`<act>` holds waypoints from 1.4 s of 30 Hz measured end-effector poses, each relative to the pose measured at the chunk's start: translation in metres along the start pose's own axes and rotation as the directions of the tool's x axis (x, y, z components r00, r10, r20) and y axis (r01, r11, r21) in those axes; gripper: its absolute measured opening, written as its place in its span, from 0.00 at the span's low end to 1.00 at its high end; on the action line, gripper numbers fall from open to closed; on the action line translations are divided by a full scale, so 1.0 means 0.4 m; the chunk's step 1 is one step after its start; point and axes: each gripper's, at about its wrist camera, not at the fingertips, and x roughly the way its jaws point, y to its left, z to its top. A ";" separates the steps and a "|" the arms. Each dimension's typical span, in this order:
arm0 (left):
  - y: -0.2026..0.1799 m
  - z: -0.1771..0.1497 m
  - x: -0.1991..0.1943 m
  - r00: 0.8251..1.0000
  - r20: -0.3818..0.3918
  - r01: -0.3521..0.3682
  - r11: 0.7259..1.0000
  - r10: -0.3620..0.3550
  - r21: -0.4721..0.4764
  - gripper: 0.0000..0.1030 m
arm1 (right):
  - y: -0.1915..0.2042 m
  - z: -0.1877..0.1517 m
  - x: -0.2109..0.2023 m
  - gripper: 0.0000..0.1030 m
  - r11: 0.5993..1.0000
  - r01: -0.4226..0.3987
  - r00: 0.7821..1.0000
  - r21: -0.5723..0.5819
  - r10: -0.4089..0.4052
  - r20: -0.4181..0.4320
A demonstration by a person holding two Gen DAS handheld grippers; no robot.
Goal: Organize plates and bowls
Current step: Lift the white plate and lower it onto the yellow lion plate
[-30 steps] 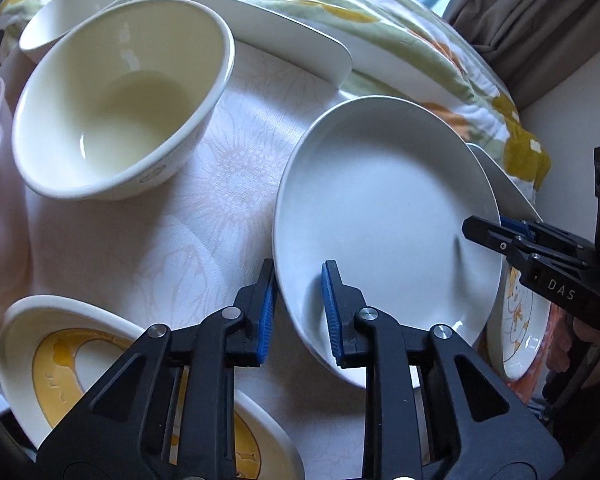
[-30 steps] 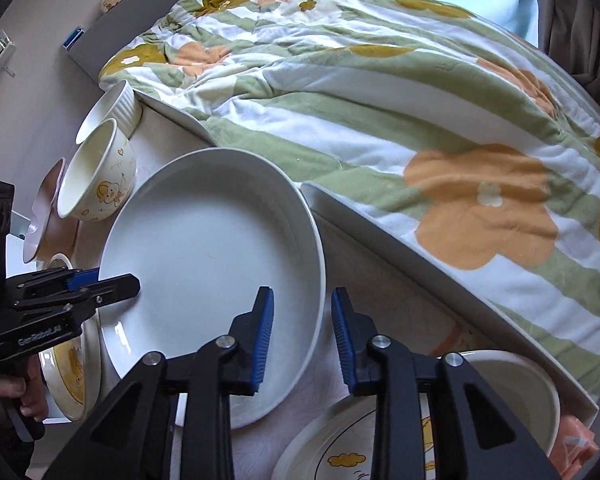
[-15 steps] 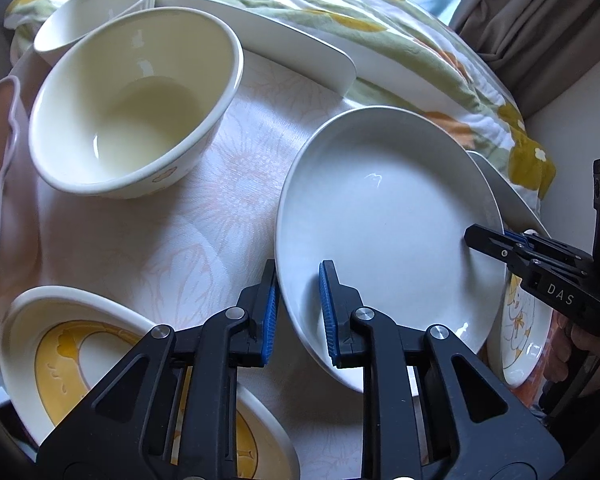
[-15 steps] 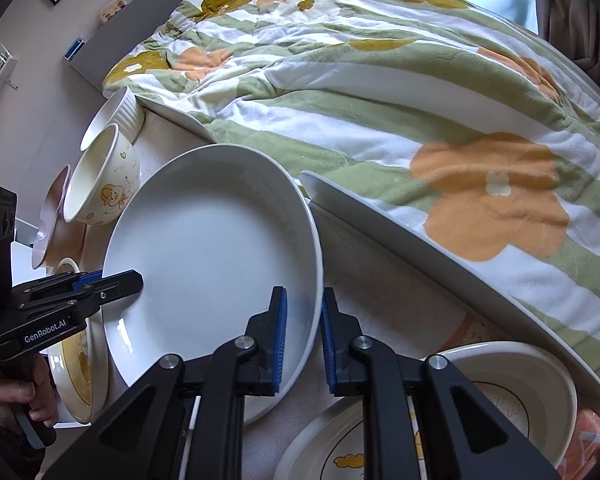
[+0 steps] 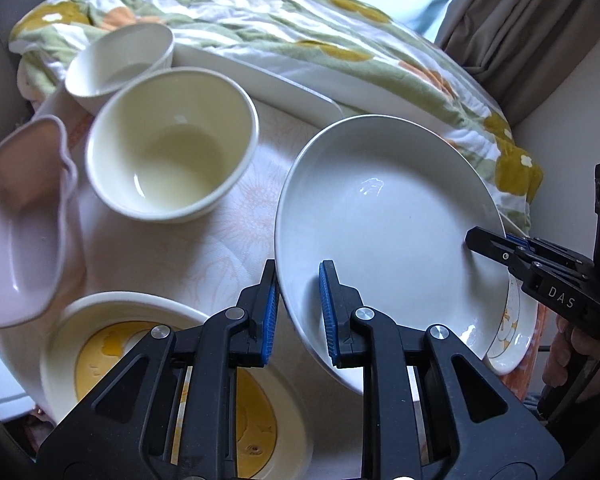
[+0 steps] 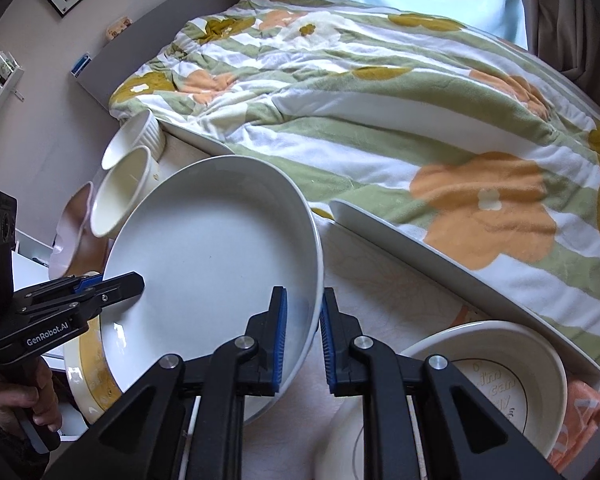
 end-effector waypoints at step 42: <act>0.408 -0.230 -0.134 0.992 -0.040 0.127 0.950 -0.121 0.286 0.17 | 0.490 -0.375 0.025 0.15 0.931 0.143 0.968 0.336 -0.202 0.147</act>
